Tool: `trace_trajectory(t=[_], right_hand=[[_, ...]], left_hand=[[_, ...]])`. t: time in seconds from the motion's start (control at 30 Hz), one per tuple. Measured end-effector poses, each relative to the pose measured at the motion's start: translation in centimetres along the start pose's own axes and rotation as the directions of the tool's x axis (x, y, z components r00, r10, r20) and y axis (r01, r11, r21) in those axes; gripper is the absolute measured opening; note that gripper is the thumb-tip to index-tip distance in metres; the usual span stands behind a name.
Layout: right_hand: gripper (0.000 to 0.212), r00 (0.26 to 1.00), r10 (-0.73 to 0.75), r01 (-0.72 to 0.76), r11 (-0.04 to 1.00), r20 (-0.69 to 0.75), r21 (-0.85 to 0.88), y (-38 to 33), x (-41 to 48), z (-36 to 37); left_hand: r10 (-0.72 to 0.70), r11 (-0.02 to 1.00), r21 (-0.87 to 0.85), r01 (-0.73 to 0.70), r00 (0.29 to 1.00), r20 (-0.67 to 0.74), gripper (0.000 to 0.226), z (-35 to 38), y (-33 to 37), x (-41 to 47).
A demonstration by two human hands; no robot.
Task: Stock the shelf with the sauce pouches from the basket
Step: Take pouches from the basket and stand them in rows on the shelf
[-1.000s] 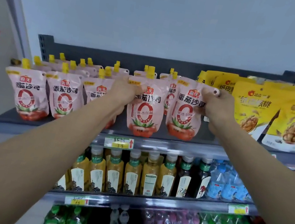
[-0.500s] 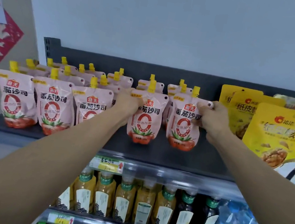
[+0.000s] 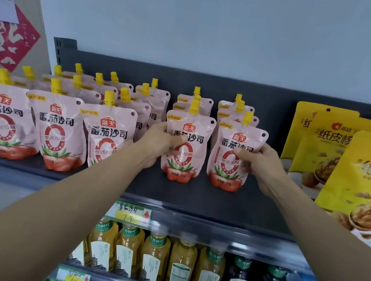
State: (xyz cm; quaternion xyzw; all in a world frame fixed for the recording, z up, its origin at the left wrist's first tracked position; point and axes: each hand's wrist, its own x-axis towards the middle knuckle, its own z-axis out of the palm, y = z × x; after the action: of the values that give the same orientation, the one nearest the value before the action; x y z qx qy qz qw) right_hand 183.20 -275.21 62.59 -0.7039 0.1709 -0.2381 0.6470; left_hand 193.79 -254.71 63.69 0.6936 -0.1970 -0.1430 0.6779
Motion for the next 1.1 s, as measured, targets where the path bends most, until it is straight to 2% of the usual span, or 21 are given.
trace_trajectory(t=[0.13,0.4,0.7,0.8,0.93,1.1], right_hand=[[0.046,0.993,0.096,-0.084,0.985,0.072,-0.151,1.6,-0.1,0.0],[0.046,0.993,0.081,-0.061,0.975,0.086,-0.213,1.3,0.5,-0.2],[0.050,0.994,0.067,-0.051,0.981,0.083,-0.188,1.7,0.4,0.1],[0.055,0.998,0.056,-0.045,0.975,0.043,-0.218,1.9,0.0,0.2],[0.063,0.996,0.037,-0.059,0.959,-0.087,-0.276,2.1,-1.0,0.0],[0.054,0.935,-0.196,0.040,0.886,-0.295,-0.461,1.2,-4.0,0.5]], left_hand=[[-0.067,0.996,0.055,0.064,0.996,0.051,0.037,-0.2,-1.7,-0.2],[-0.078,0.992,0.093,0.081,0.996,-0.035,0.031,-0.3,-1.7,1.1],[-0.095,0.992,0.088,0.096,0.995,-0.016,0.039,-0.3,-1.8,1.1],[-0.101,0.991,0.081,0.106,0.993,-0.056,0.043,0.0,-1.8,0.7],[-0.098,0.984,0.140,0.109,0.991,-0.086,0.045,0.2,-2.4,-0.3],[-0.041,0.969,0.236,0.070,0.991,-0.127,0.050,0.2,-2.0,-2.7]])
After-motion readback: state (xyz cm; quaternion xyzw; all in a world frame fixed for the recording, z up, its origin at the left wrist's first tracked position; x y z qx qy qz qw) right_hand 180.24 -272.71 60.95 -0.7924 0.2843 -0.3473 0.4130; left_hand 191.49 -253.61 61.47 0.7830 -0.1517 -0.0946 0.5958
